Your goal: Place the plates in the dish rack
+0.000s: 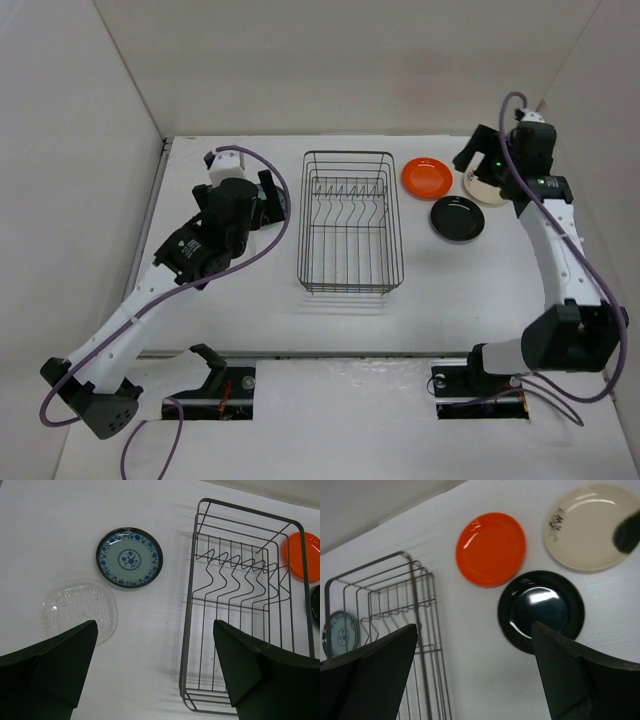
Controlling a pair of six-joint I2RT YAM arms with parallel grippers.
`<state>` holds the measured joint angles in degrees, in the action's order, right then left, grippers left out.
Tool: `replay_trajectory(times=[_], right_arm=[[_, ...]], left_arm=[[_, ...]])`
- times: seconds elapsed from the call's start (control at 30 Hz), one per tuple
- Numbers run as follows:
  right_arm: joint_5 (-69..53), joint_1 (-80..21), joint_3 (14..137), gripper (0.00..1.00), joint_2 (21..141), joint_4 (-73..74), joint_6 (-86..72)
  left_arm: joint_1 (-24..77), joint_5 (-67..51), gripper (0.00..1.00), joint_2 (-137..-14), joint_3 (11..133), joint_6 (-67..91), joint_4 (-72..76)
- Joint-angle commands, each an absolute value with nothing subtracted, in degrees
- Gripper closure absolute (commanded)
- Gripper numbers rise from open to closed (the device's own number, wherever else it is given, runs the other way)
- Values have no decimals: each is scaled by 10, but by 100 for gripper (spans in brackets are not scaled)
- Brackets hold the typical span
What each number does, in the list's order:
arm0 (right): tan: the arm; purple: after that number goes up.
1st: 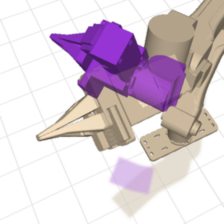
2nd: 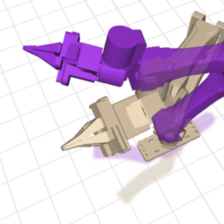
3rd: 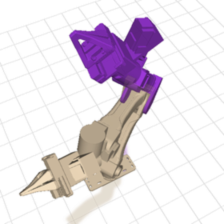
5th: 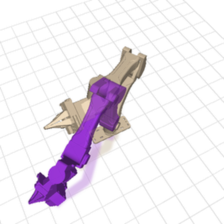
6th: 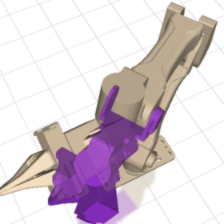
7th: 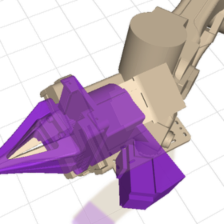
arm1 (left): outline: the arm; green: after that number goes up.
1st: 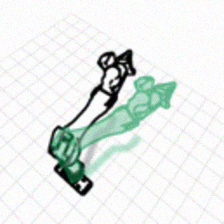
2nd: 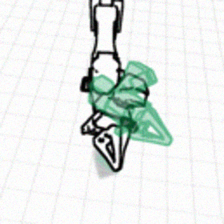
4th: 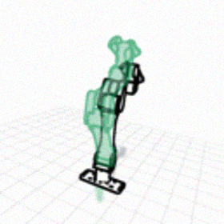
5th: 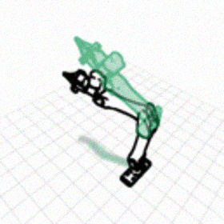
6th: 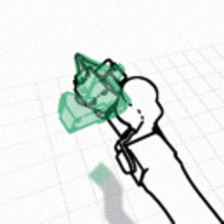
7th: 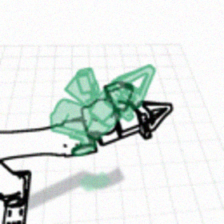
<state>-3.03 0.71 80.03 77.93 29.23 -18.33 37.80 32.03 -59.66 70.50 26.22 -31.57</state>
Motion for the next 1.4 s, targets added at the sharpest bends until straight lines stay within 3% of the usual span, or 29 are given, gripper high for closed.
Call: replay_trajectory(times=[0.0,0.23,0.5,0.7,1.37], right_arm=[[-248,162,761,0,784,156,-247],[-257,268,680,0,872,83,-263],[-225,307,674,3,964,55,-275],[-218,307,691,10,1026,44,-293],[-131,276,791,17,1135,31,-309]], left_arm=[[380,292,0,-588,693,272,-252],[368,292,0,-594,670,247,-241],[362,302,0,-558,642,242,-229],[362,318,0,-528,629,242,-221],[357,294,0,-517,613,231,-206]])
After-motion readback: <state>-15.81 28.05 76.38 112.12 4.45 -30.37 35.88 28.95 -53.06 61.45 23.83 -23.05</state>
